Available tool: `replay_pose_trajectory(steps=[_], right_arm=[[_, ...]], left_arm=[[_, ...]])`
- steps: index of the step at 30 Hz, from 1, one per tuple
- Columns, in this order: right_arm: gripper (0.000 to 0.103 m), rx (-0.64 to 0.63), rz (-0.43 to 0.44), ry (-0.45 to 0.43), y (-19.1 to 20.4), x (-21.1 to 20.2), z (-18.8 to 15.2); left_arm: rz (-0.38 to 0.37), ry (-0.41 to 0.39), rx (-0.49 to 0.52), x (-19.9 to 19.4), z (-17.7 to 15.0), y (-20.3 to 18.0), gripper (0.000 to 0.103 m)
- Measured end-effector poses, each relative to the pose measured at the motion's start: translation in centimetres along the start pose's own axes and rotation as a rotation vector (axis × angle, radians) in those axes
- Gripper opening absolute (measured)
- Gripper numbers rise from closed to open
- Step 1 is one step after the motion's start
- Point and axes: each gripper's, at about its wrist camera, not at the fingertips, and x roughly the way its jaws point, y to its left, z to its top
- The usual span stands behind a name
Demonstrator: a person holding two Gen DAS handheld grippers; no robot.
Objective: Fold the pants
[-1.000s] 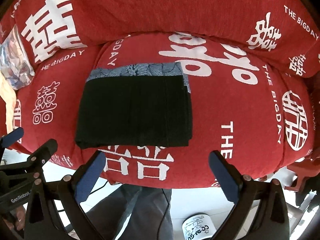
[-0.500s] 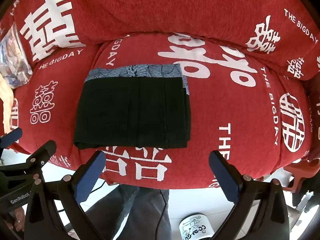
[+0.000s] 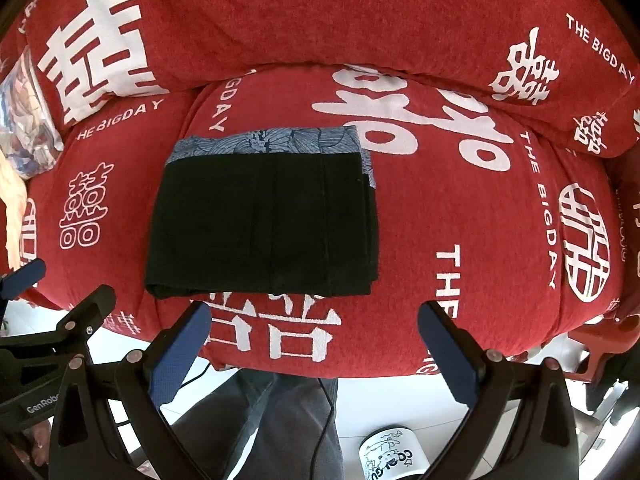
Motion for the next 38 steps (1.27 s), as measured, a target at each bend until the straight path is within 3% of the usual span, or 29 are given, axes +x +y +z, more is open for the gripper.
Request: replay_pose_trajectory(steps=[38], right_arm=[[0.103, 0.005, 0.002, 0.012, 0.23, 0.67, -0.27]], left_arm=[[-0.021, 0.000, 0.022, 0.36, -0.14, 0.19, 0.102]])
